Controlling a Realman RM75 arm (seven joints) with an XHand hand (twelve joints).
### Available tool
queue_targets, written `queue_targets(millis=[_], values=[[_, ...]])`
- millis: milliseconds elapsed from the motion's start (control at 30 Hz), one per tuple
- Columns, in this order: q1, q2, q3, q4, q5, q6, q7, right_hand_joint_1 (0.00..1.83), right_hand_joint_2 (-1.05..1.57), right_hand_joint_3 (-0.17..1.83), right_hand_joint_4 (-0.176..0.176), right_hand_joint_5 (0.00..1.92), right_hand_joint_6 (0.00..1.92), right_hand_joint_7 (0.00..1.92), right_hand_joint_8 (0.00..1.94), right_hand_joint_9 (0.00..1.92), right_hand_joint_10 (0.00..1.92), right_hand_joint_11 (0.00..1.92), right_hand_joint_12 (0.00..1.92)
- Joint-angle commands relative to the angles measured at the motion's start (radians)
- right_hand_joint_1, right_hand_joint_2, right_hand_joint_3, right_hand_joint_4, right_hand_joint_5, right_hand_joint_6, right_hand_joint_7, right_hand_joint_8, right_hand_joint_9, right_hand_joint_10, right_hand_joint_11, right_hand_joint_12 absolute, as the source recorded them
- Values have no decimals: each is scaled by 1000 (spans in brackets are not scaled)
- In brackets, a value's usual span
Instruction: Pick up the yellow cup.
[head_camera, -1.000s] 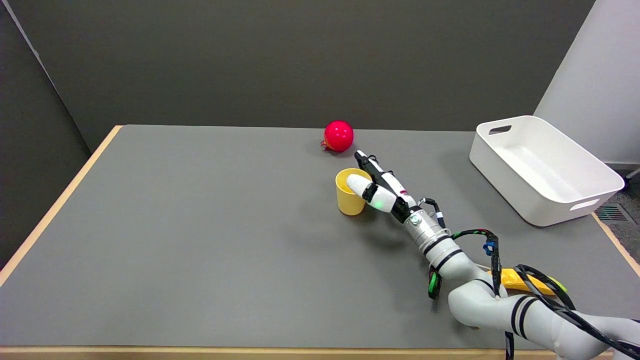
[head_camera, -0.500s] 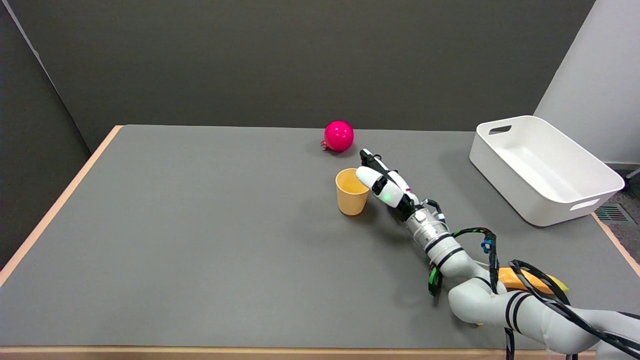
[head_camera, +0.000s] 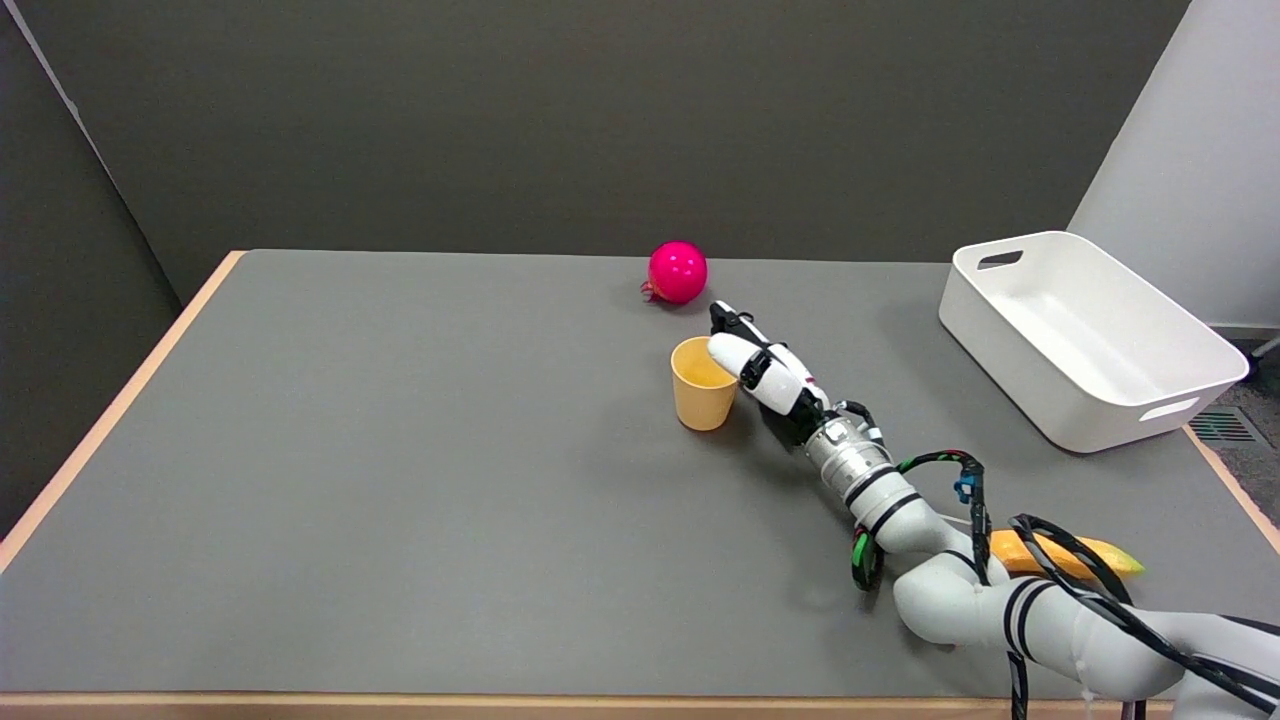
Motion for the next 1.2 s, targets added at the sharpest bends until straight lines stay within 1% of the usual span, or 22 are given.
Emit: queue_targets(millis=[33, 300, 533, 667, 733, 800, 933, 1133, 1200], values=[[24, -21, -10, -17, -76, -1, 87, 353, 520, 962, -72, 8, 29, -1, -1, -1, 28, -1, 323], [36, -21, -11, -26, -102, -3, 83, 385, 516, 959, -67, 13, 46, -1, -1, -1, 26, -1, 344], [35, -21, -10, -37, -115, -3, 85, 608, 550, 961, -57, 15, 57, -1, -1, -1, 17, -1, 346], [36, -21, -7, -48, -123, -5, 87, 638, 546, 947, -52, -1, 44, -1, -1, -1, 8, -1, 325], [36, -21, -5, -51, -123, -7, 87, 683, 545, 942, -53, -1, 44, -1, -1, -1, -1, -1, 310], [36, -21, -3, -54, -122, -7, 87, 800, 545, 932, -54, -1, 3, -1, -1, -1, -1, -1, 285], [36, -21, 1, -60, -122, -7, 87, 902, 540, 917, -47, -1, -1, -1, -1, -1, -1, -1, 242], [40, -14, 14, -86, -136, -4, 72, 882, 529, 899, -45, -1, -1, -1, -1, -1, -1, -1, 219], [37, -19, 2, -72, -123, 3, 87, 876, 523, 891, -44, -1, -1, -1, -1, -1, -1, -1, 216]])
